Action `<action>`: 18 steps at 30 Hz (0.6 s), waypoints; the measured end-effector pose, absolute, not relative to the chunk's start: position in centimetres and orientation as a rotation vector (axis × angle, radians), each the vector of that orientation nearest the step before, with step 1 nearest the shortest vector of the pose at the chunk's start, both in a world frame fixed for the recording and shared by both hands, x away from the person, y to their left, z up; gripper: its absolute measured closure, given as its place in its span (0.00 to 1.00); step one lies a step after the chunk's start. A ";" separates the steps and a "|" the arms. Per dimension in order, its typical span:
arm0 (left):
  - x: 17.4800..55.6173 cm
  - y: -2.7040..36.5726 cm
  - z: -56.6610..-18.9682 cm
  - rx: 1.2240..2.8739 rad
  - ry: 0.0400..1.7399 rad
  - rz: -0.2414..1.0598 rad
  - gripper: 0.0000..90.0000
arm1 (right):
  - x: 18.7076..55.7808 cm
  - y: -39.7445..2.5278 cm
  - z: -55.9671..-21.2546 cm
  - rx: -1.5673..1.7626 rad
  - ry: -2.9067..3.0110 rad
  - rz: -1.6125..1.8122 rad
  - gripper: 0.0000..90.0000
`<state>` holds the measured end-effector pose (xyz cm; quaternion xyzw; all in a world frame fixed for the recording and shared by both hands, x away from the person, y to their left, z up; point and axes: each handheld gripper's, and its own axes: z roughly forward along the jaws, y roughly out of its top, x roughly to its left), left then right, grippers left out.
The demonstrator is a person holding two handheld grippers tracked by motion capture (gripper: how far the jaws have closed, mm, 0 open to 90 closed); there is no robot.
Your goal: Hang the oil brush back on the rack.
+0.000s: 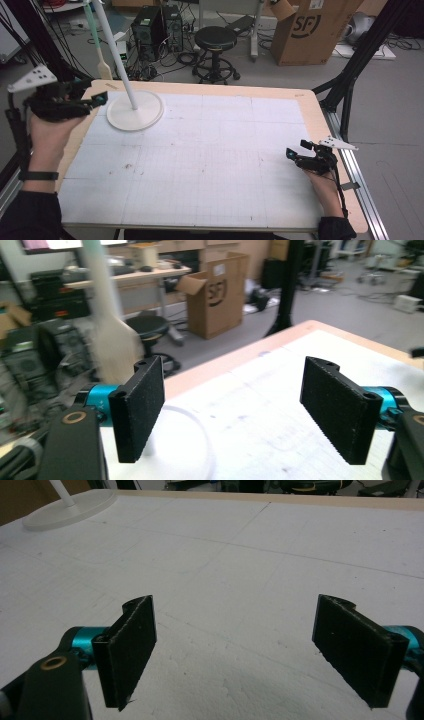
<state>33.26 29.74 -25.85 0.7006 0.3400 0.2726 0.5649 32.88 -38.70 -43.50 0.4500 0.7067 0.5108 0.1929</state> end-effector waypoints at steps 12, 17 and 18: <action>31.8 27.6 -34.8 1.654 0.781 0.532 0.23 | 32.8 -38.6 -43.5 1.256 1.987 1.427 0.19; 32.1 27.3 -37.4 1.632 0.788 0.478 0.21 | 32.8 -38.6 -43.5 1.263 1.993 1.423 0.19; 32.1 27.2 -37.8 1.628 0.793 0.475 0.21 | 32.8 -38.6 -43.5 1.263 1.994 1.419 0.19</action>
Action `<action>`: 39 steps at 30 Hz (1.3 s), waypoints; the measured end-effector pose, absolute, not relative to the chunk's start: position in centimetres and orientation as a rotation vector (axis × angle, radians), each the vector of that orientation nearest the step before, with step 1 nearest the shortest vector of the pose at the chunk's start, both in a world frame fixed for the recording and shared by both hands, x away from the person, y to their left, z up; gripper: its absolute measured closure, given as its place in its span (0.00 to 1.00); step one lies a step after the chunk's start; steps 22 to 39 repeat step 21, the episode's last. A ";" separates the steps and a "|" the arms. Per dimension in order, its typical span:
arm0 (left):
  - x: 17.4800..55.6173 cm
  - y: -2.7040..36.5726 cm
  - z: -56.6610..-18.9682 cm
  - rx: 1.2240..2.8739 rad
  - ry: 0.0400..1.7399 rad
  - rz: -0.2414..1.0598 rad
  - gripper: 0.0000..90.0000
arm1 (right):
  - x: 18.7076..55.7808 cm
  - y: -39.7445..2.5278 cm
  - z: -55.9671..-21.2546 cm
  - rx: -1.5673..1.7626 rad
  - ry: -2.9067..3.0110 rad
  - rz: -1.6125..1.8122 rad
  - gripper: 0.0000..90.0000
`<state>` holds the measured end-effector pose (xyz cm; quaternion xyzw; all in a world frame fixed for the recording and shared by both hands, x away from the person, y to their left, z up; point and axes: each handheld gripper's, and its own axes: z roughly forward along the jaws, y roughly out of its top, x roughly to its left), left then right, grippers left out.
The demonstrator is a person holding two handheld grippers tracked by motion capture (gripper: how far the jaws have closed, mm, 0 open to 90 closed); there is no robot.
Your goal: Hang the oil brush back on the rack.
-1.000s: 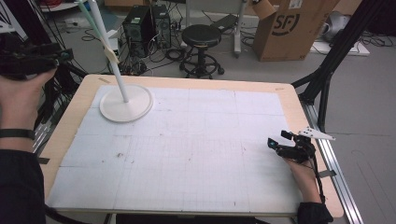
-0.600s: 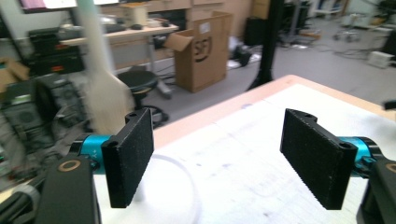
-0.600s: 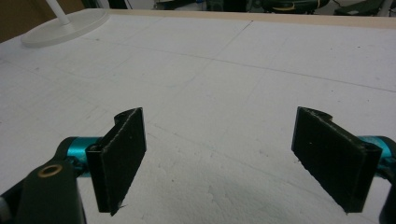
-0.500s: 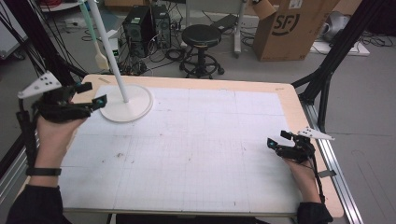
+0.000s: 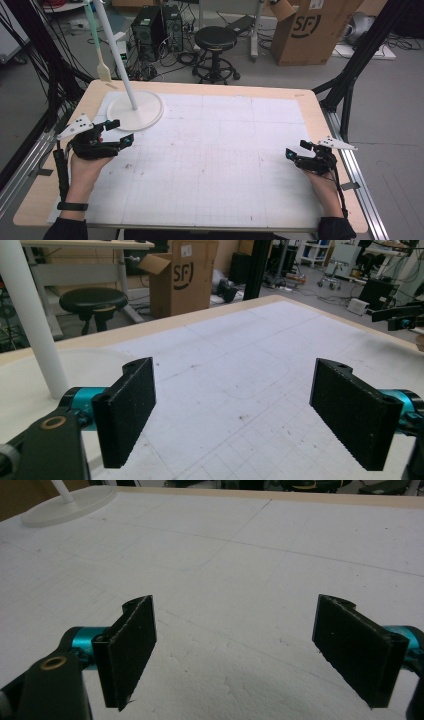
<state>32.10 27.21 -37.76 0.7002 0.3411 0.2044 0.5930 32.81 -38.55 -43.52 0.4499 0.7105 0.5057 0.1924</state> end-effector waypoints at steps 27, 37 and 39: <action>31.9 26.1 -40.0 1.679 0.807 0.488 0.20 | 32.8 -38.6 -43.8 1.265 2.002 1.411 0.19; 31.9 26.1 -40.0 1.679 0.807 0.488 0.20 | 32.8 -38.6 -43.8 1.265 2.002 1.411 0.19; 31.9 26.1 -40.0 1.679 0.807 0.488 0.20 | 32.8 -38.6 -43.8 1.265 2.002 1.411 0.19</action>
